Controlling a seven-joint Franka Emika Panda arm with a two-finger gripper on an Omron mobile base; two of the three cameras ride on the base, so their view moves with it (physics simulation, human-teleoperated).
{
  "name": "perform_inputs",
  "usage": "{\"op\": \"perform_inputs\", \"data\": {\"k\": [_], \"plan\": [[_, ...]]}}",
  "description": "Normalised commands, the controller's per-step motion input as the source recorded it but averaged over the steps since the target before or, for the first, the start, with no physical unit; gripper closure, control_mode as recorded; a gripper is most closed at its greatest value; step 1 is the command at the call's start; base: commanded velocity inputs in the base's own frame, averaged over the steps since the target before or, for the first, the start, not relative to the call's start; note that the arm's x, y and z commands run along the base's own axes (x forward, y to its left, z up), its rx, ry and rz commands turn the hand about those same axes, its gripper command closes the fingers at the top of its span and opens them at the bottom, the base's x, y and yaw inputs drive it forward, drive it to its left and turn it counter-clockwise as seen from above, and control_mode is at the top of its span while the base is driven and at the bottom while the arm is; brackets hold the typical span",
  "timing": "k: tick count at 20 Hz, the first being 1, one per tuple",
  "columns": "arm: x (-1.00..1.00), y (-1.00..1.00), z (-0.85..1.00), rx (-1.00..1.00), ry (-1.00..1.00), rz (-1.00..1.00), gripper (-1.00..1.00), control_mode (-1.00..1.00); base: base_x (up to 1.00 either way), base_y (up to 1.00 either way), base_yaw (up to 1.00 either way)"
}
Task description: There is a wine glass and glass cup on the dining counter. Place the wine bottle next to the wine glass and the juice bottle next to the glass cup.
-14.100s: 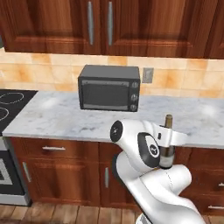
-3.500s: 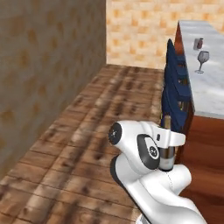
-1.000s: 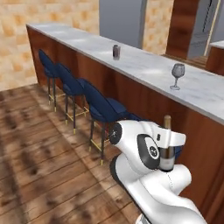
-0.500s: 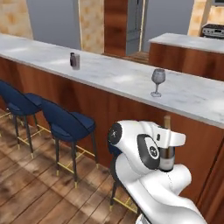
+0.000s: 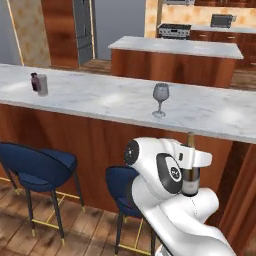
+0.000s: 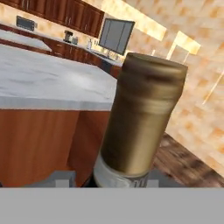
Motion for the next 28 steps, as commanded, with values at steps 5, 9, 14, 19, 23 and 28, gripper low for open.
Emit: {"op": "perform_inputs", "data": {"k": [5,9,14,19,23,28], "plan": [[0.0,0.0,0.0,0.0,0.0,0.0,1.0,1.0,0.0,0.45,-0.55],[0.0,0.0,0.0,0.0,0.0,0.0,1.0,1.0,-0.02,0.49,-0.48],[0.0,0.0,0.0,0.0,0.0,0.0,1.0,1.0,-0.28,0.5,-0.39],[0.0,0.0,0.0,0.0,0.0,0.0,1.0,1.0,-0.28,0.51,-0.38],[0.0,0.0,0.0,0.0,0.0,0.0,1.0,1.0,-0.27,0.52,-0.36],[0.0,0.0,0.0,0.0,0.0,0.0,1.0,1.0,-0.17,0.69,-0.19]]}}
